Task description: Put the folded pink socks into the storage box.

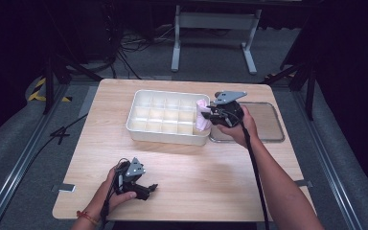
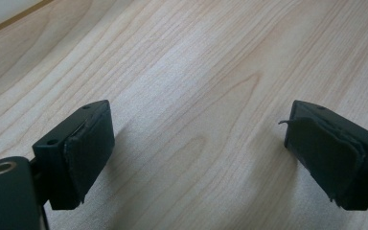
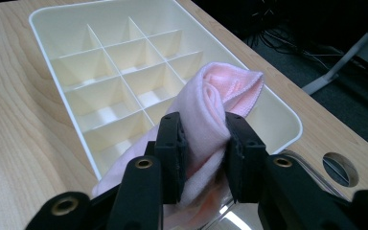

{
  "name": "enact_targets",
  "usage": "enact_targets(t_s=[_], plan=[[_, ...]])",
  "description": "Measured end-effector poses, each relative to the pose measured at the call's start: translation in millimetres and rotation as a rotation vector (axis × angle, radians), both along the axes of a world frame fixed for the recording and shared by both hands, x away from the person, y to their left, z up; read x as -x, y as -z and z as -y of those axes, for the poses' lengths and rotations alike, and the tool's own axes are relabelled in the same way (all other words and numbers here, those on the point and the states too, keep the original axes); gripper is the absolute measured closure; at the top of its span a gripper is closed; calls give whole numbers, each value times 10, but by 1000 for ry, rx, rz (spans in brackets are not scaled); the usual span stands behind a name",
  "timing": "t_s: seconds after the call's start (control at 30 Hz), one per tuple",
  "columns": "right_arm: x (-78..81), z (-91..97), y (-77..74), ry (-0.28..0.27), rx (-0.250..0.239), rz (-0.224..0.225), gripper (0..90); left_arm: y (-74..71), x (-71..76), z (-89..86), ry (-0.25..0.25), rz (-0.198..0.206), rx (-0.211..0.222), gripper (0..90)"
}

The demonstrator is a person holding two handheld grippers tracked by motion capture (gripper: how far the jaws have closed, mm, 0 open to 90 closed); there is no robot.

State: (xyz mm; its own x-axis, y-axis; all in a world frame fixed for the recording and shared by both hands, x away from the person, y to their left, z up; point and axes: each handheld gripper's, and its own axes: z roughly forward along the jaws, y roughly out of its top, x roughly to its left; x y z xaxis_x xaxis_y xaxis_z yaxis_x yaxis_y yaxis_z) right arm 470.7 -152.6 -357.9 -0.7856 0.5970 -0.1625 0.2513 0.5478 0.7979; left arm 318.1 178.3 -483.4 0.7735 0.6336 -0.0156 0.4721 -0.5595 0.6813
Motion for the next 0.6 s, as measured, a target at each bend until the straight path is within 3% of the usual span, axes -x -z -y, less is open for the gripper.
enact_targets(t_s=[0.27, 0.6], plan=[[-64, -75, 117, 25, 48, 1, 701, -7, 0, -3, 3, -4, -6, 101], [-65, -162, 310, 9, 110, -15, 695, 0, 1, 1, -2, -1, 3, 101]])
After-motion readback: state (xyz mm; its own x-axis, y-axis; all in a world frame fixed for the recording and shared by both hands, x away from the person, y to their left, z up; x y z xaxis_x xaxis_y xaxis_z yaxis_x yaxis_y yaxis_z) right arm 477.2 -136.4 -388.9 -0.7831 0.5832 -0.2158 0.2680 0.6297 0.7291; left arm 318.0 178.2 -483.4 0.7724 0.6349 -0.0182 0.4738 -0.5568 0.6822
